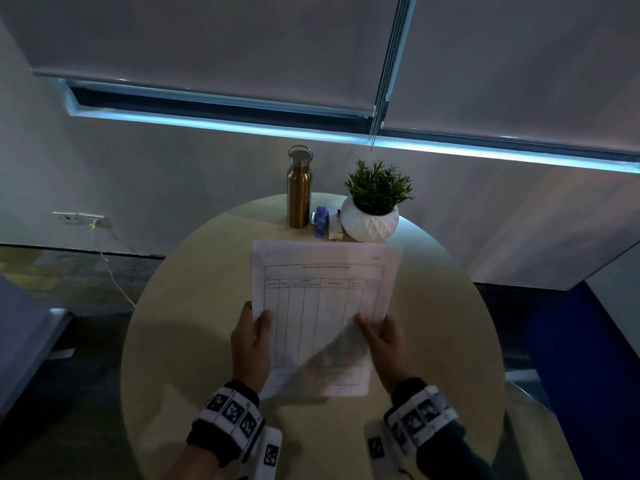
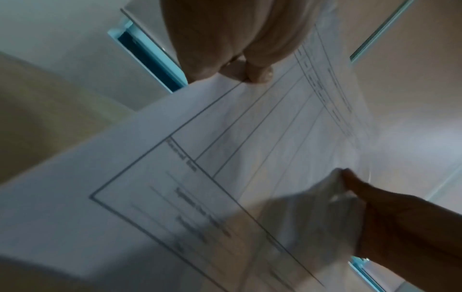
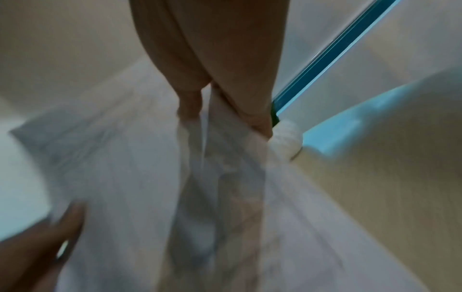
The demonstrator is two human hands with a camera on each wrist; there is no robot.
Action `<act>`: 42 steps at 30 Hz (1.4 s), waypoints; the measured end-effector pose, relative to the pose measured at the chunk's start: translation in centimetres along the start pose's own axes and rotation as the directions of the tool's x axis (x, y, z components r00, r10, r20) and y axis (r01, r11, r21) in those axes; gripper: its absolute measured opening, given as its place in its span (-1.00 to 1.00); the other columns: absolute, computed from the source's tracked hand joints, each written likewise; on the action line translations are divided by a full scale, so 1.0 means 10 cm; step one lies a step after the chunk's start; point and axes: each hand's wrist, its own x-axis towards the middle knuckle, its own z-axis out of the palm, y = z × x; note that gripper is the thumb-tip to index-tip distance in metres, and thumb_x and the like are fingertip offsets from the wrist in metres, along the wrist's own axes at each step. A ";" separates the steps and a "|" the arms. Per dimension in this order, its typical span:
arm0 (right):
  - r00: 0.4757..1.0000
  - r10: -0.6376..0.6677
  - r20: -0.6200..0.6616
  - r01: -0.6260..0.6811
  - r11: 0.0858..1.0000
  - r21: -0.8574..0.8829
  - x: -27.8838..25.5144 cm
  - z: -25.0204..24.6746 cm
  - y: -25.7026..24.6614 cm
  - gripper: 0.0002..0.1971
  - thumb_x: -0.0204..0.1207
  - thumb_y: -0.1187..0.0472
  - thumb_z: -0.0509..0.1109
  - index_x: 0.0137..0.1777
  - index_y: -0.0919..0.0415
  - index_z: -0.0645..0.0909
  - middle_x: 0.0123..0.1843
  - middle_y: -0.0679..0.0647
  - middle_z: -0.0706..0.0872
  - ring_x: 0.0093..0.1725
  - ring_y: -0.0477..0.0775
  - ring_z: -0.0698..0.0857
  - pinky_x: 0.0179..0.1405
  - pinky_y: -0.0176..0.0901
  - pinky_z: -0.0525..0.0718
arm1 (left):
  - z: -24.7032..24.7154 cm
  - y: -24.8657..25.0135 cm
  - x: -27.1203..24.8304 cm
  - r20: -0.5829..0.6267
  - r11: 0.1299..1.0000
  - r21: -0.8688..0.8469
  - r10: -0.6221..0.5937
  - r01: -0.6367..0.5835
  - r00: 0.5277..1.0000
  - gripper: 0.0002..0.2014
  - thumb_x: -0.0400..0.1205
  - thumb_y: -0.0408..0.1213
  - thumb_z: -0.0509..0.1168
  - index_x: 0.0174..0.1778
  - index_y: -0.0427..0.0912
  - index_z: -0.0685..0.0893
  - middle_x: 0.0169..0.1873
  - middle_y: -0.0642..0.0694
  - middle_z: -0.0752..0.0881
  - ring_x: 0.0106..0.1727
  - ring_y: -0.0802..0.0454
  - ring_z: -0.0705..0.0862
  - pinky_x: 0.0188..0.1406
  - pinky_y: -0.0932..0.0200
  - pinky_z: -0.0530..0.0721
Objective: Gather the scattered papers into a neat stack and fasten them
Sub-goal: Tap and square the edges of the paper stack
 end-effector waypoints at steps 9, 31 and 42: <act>0.995 0.063 -0.080 -0.092 0.895 -0.436 0.25 -0.09 0.47 -0.90 0.60 0.42 0.18 0.04 0.35 0.50 -0.04 0.27 0.66 -0.05 0.24 0.67 -0.09 0.07 0.72 | 0.14 -0.38 0.06 0.095 0.935 0.327 -0.175 0.136 0.980 -0.88 0.72 -0.38 0.04 0.11 -0.27 0.44 -0.08 -0.08 0.51 -0.12 0.05 0.49 -0.01 0.13 0.42; 0.913 0.381 -0.150 -0.365 0.591 -0.719 -0.35 -0.39 1.19 -0.45 0.47 0.40 0.42 0.47 0.20 0.43 0.11 0.13 0.59 0.03 0.04 0.56 0.01 -0.25 0.53 | -0.37 -1.13 -0.50 0.352 0.714 0.653 -0.582 0.254 0.733 -0.53 0.51 -0.31 0.42 0.34 -0.27 0.55 0.23 -0.28 0.58 0.18 -0.15 0.62 0.28 -0.06 0.60; 0.935 0.346 -0.080 -0.217 0.378 -0.900 -0.40 -0.37 1.22 -0.60 0.38 0.40 0.40 0.23 0.19 0.63 -0.09 0.05 0.54 -0.12 0.03 0.55 -0.17 -0.30 0.48 | -0.27 -1.09 -0.62 0.305 0.667 0.733 -0.500 0.136 0.810 -0.50 0.43 -0.49 0.43 0.31 -0.30 0.57 0.17 -0.23 0.52 0.09 -0.15 0.62 0.24 0.03 0.64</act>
